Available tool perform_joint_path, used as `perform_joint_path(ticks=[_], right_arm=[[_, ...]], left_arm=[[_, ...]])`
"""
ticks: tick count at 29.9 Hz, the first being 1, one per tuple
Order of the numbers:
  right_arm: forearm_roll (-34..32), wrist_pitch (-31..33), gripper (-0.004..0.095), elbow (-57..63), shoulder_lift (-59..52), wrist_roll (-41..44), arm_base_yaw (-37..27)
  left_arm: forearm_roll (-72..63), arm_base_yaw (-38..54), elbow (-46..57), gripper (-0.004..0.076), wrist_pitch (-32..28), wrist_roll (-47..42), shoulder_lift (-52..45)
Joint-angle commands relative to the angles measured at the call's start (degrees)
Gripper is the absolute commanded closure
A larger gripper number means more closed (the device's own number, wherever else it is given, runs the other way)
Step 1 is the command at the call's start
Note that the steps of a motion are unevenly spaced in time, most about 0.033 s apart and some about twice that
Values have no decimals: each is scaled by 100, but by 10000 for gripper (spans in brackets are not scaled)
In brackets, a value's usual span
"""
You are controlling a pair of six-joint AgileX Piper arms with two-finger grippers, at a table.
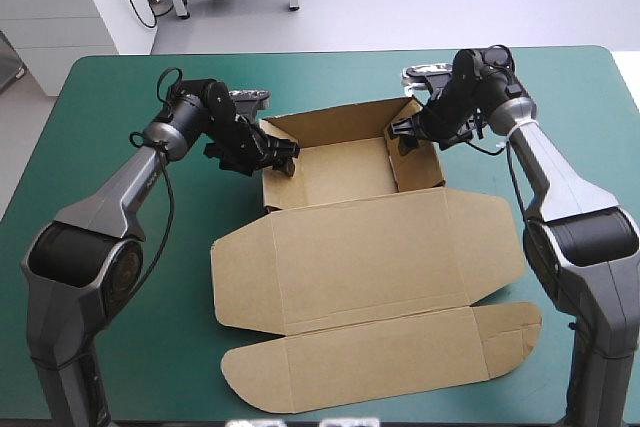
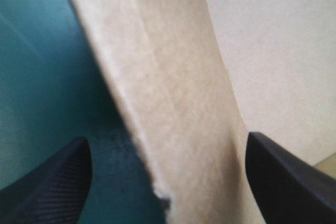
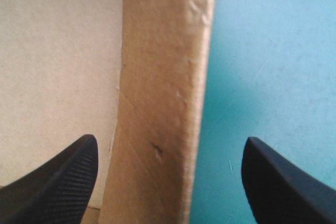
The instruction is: Fold the box
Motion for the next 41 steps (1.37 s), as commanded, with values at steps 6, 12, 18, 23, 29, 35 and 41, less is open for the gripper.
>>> perform_joint_path(ticks=[6,12,18,23,29,35,41], right_arm=[[-24,68,211,-345,-726,-48,-27],[-193,68,210,-345,-1039,-48,-37],[-364,68,210,-345,-1385,-48,-37],[-373,68,210,-345,-1447,-59,-37],[-363,68,212,-345,-1396,-204,-37],[-376,68,212,-345,-1266,-267,-37],[-376,58,212,-291,-1105,-310,-37]], left_arm=[[-164,-7,-1064,150,632,140,-339],[-12,-7,-1659,176,900,188,-569],[362,-7,-1842,388,849,324,-1202],[1122,-7,-1587,734,1029,531,-1828],[1657,-7,-570,731,1029,742,-2815],[1707,-7,1008,731,1029,939,-3948],[1881,-7,2702,731,1018,952,-5026]])
